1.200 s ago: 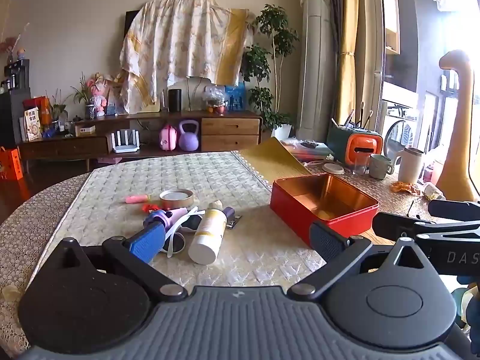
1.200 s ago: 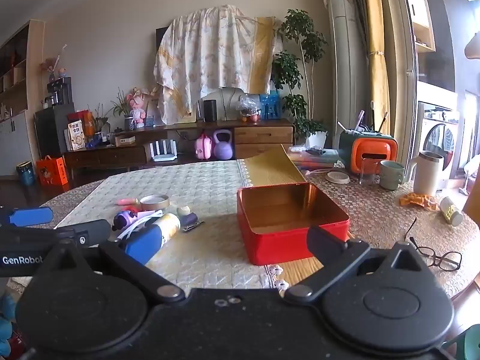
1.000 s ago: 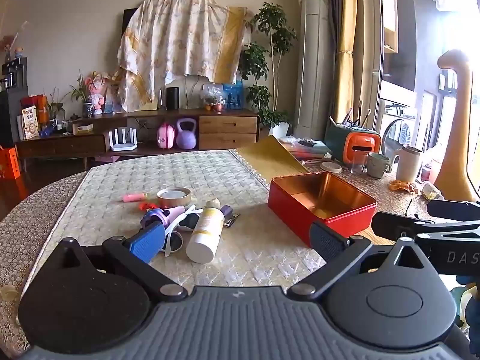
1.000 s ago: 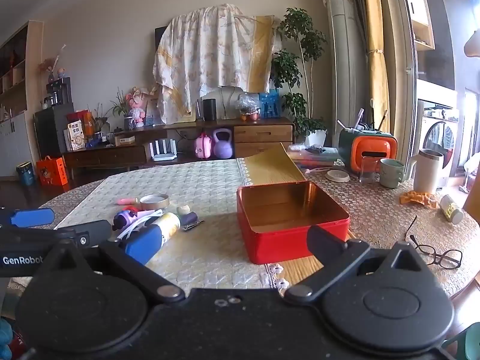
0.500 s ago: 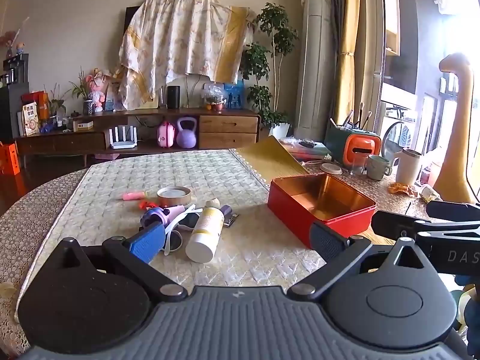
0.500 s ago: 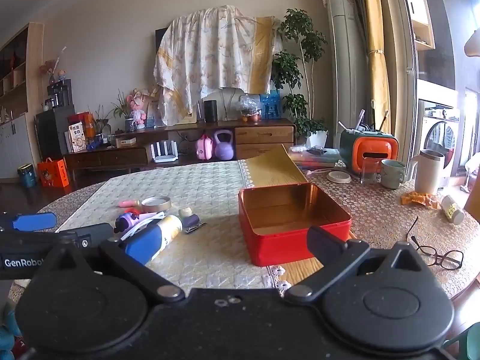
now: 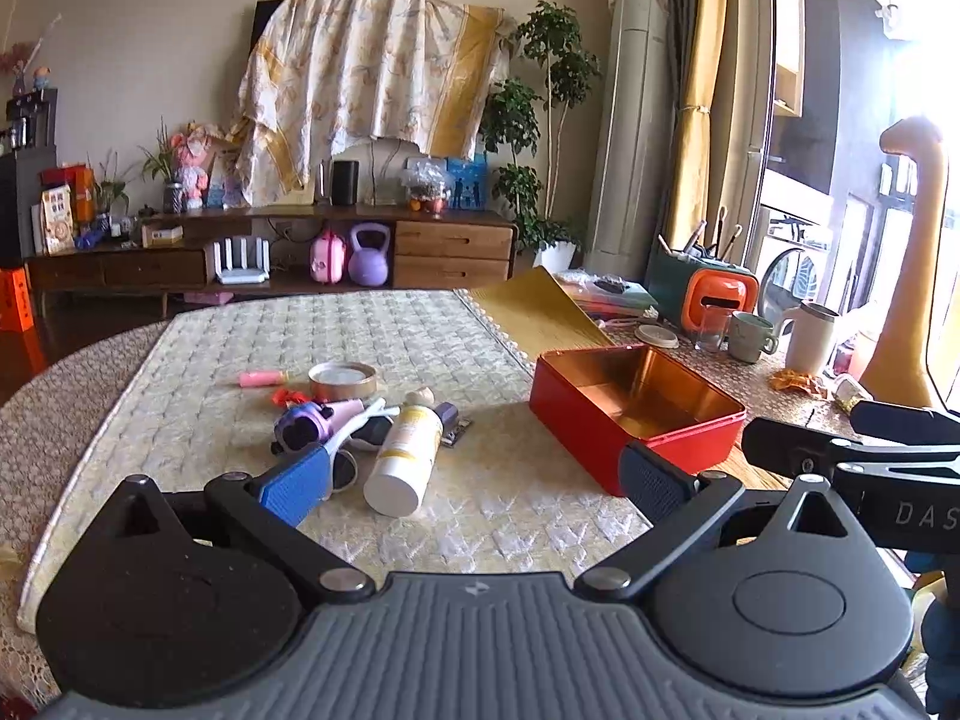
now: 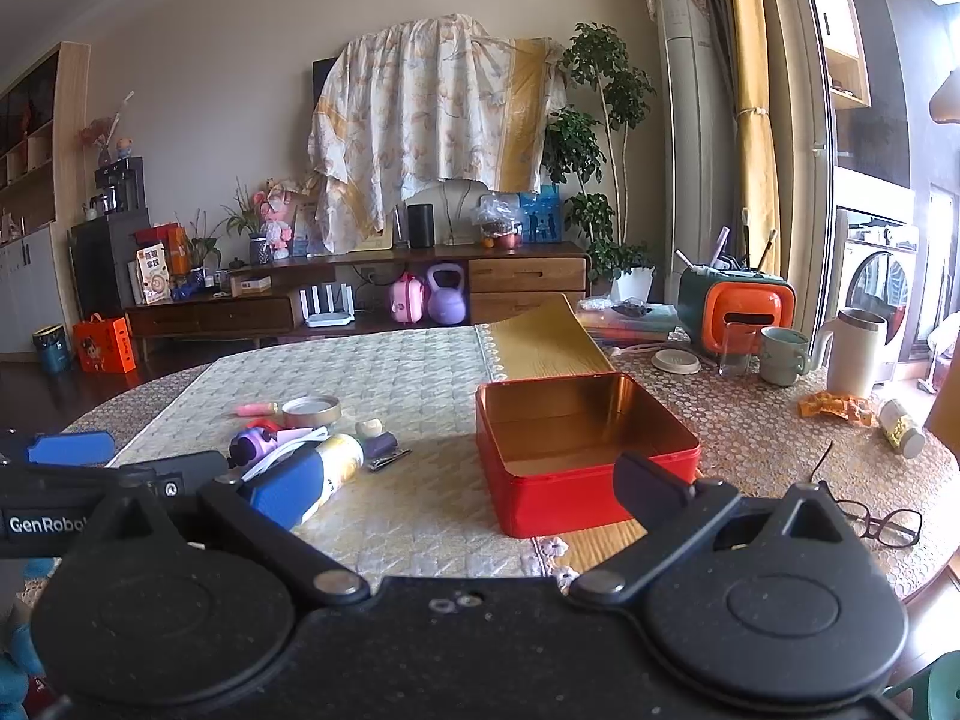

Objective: Organize rigid objects

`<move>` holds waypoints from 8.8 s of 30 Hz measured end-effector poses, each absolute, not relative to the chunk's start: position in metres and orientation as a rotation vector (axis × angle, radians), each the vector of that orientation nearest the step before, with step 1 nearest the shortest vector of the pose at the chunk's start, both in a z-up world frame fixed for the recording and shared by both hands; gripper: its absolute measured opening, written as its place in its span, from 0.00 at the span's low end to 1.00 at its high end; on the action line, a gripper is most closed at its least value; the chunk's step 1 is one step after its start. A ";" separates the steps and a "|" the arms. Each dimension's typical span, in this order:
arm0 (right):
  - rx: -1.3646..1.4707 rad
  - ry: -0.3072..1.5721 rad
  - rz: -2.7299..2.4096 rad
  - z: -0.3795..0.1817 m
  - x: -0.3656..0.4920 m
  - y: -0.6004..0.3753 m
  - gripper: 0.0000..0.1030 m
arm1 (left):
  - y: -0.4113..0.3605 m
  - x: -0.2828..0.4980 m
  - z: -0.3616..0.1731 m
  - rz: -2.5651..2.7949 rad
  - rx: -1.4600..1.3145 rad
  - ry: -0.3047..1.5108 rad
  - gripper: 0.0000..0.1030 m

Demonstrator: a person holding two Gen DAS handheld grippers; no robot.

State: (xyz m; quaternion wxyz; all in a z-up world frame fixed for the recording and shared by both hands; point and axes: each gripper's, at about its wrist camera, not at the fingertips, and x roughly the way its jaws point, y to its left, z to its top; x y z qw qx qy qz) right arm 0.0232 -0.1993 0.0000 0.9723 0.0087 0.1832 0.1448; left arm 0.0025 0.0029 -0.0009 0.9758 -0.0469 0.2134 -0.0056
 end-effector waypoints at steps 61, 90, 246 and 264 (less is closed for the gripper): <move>-0.176 0.746 0.640 -0.062 0.209 -0.058 0.86 | 0.142 0.199 -0.074 0.112 -0.151 0.647 0.92; -0.018 0.931 0.661 -0.091 0.248 -0.032 0.51 | 0.161 0.226 -0.105 0.113 -0.314 0.762 0.52; -0.023 0.705 0.487 0.005 0.208 -0.215 0.94 | -0.018 0.207 0.017 -0.220 -0.018 0.650 0.80; -0.092 0.695 0.586 -0.008 0.189 -0.152 1.00 | 0.073 0.144 -0.007 -0.103 -0.028 0.608 0.83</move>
